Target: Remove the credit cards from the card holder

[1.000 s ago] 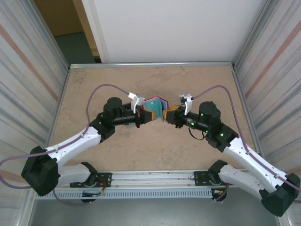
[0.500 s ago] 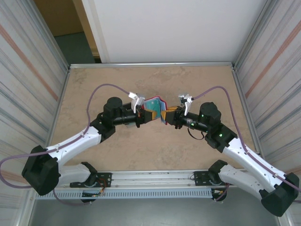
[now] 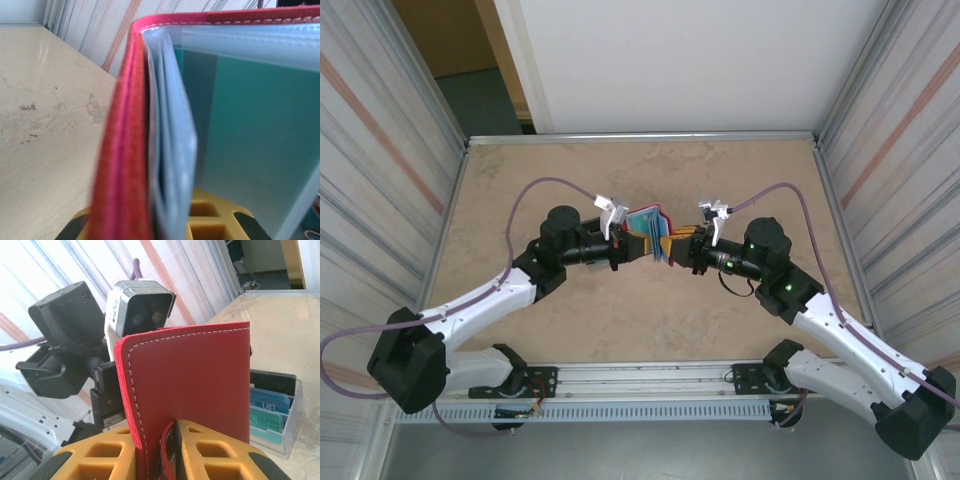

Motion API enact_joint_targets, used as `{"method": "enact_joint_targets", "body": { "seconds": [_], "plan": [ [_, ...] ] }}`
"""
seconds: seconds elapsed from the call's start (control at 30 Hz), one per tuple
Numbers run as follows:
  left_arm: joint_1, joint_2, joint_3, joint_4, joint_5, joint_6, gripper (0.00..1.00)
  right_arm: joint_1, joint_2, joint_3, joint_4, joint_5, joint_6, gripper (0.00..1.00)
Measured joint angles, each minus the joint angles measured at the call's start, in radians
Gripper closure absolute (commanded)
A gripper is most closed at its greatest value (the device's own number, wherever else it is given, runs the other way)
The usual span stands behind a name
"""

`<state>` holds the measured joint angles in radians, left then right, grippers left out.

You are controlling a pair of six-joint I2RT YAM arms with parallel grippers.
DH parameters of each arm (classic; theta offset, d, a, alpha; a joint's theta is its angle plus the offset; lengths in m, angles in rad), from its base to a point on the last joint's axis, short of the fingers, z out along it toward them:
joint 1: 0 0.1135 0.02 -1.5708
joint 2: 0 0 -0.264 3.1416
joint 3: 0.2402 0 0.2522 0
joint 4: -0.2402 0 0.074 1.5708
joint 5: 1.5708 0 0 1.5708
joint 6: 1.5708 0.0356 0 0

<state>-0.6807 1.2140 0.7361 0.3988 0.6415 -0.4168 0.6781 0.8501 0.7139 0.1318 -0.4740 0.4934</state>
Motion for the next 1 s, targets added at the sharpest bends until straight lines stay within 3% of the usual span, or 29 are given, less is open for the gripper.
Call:
{"method": "enact_joint_targets", "body": {
  "seconds": [0.3, 0.37, 0.57, 1.0],
  "plan": [
    [0.0, 0.0, 0.0, 0.002, 0.005, -0.005, 0.97, 0.0, 0.01, 0.0, 0.003, 0.005, 0.005, 0.95],
    [0.0, 0.0, 0.0, 0.0, 0.005, -0.007, 0.87, 0.0, 0.01, 0.0, 0.002, 0.009, 0.008, 1.0],
    [0.001, 0.0, 0.0, -0.007, 0.002, -0.017, 0.51, 0.0, -0.002, 0.0, -0.018, 0.064, 0.008, 1.0],
    [0.0, 0.0, 0.0, -0.004, 0.047, -0.051, 0.06, 0.0, -0.04, -0.001, -0.058, 0.16, 0.008, 1.0]
  ]
}}
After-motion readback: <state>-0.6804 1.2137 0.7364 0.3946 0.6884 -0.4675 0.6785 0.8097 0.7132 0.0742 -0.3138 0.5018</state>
